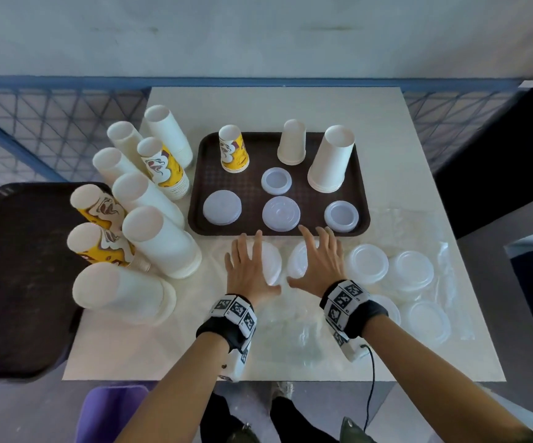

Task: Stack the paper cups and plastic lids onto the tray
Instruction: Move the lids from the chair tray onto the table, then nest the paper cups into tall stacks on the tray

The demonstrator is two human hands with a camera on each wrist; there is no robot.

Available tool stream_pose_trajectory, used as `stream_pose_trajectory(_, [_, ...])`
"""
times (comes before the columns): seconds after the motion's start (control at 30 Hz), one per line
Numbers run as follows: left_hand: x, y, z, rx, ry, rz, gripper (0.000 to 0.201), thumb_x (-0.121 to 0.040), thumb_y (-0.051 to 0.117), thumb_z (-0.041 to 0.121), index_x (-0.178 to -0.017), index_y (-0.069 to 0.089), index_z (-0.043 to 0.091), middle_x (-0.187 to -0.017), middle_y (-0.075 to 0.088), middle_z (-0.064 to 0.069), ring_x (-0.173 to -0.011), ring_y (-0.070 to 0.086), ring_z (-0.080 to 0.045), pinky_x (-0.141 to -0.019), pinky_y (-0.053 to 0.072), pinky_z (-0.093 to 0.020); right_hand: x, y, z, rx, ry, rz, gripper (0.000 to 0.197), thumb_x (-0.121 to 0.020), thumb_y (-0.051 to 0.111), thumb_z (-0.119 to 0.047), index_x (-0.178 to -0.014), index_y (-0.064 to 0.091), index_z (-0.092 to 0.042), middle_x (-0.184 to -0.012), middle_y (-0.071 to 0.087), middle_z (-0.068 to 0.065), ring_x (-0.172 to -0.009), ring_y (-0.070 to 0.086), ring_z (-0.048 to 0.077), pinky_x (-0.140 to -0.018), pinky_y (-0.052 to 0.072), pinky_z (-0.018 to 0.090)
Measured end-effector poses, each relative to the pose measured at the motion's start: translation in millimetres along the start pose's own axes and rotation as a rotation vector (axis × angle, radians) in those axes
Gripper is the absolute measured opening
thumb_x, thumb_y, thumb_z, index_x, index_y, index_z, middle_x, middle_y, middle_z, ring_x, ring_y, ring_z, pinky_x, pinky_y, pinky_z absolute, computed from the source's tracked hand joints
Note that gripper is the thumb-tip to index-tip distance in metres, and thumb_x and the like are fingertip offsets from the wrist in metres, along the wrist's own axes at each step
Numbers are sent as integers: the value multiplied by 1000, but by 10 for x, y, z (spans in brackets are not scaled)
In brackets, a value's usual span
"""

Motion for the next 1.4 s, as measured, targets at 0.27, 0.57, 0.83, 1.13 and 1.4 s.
stream_pose_trajectory(0.27, [651,-300,-313,333,90,342,52,-80,61,13,-129,46,11,-128,48,-9,-117,48,-24,-88,51,-40,62,-76,-528,-321,-310,175,50,-73,64,-19,-120,55,-7,-119,54,17,-117,48,35,-102,37,41])
stream_pose_trajectory(0.57, [1342,-216,-1263,731,-562,598,30,-77,72,25,-94,47,18,-83,59,-3,-72,58,-22,-70,48,-31,-41,201,-1426,-619,-329,-102,72,-70,79,-26,-130,41,-11,-113,57,12,-102,54,21,-89,44,29])
stream_pose_trajectory(0.83, [1270,-250,-1693,989,-668,699,95,-62,85,18,-137,27,19,-132,32,-7,-106,43,-16,-94,43,-33,-285,611,-1879,-660,-220,-165,106,-58,85,-32,-140,21,-12,-141,38,11,-128,41,28,-106,37,47])
stream_pose_trajectory(1.13, [969,-277,-1888,1034,-502,575,102,-50,91,24,-133,31,25,-130,47,3,-118,47,-15,-100,42,-33,-409,868,-2046,-773,-143,-134,106,-49,90,-27,-135,27,-16,-133,49,6,-121,49,28,-100,43,48])
stream_pose_trajectory(1.4, [919,-266,-1947,969,-572,484,96,-54,89,24,-132,33,23,-116,48,11,-104,47,-9,-88,38,-23,-455,957,-2040,-731,-93,-123,102,-51,90,-28,-134,31,-18,-130,53,5,-120,51,27,-99,44,46])
Point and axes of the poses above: each hand's wrist, its own x-axis away from the middle knuckle, its own y-axis out of the palm, z = x × y, the point moved 2 cm from there along -x, towards the middle knuckle
